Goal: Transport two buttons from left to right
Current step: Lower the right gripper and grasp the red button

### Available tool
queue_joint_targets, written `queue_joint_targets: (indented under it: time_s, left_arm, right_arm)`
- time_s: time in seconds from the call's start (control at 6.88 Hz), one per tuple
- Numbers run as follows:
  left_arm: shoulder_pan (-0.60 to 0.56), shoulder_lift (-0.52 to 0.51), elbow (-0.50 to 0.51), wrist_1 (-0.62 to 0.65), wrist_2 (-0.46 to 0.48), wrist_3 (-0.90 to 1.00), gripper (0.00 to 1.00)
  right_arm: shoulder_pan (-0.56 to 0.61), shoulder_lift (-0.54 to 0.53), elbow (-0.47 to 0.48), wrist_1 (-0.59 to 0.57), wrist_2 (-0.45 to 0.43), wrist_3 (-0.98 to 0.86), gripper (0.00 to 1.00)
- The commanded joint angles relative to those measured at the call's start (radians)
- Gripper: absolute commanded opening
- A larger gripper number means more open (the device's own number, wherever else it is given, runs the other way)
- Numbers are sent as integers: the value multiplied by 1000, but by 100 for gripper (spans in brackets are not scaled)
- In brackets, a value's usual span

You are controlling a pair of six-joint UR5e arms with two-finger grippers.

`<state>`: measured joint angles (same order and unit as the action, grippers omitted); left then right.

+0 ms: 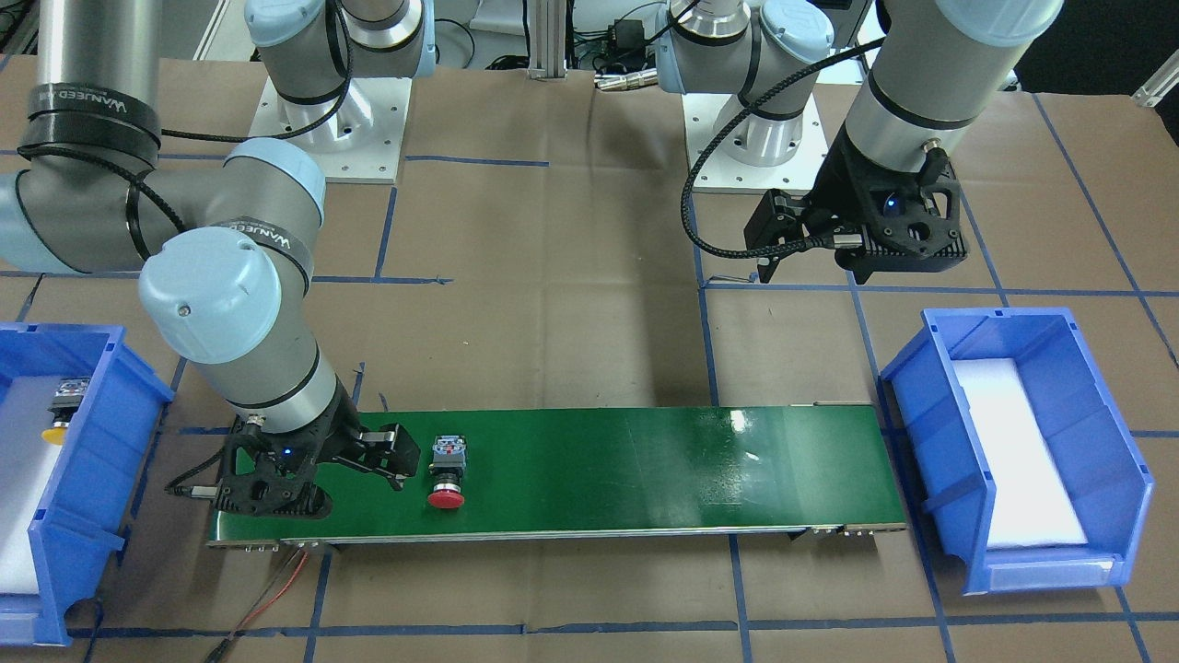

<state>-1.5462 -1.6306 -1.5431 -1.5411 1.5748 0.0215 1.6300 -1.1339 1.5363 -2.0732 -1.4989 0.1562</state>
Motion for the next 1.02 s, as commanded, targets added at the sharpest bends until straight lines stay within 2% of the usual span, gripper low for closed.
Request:
queue_joint_targets:
  time_s: [0.0, 0.73, 0.87]
  left_arm:
    - [0, 0, 0, 1, 1, 0, 100]
    - [0, 0, 0, 1, 1, 0, 100]
    - [0, 0, 1, -1, 1, 0, 100]
  right_arm:
    - [2, 5, 2, -1, 3, 9, 99]
    - [5, 45, 1, -16, 9, 36, 99]
    - [7, 51, 2, -18, 40, 37, 99]
